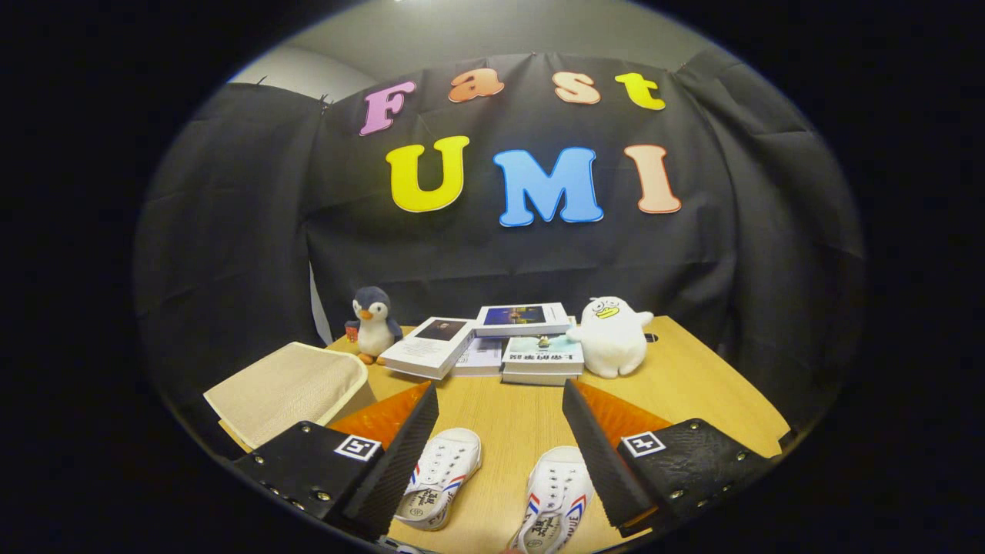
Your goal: Open the storage box then place both shoes into the box .Put the left shoe in first, then the right shoe, with the right side of both shoes facing outward in a uniform manner.
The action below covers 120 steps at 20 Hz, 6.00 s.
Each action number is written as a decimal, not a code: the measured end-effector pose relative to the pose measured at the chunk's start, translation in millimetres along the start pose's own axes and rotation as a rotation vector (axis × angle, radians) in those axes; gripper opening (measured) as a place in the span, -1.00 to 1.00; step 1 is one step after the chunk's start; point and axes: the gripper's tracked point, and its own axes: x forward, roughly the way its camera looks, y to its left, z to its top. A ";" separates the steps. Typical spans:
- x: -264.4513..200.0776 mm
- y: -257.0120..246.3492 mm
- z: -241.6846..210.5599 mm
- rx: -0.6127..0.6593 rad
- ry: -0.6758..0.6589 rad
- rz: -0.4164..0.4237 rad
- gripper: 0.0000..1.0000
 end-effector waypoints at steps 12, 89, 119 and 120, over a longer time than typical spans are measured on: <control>12.5 94.8 -69.4 0.298 0.268 0.288 0.93; 61.2 159.1 5.3 -0.036 0.325 0.288 0.95; 76.7 57.1 -196.8 0.065 0.825 0.071 0.39; 76.9 56.7 -196.6 0.054 0.827 0.070 0.24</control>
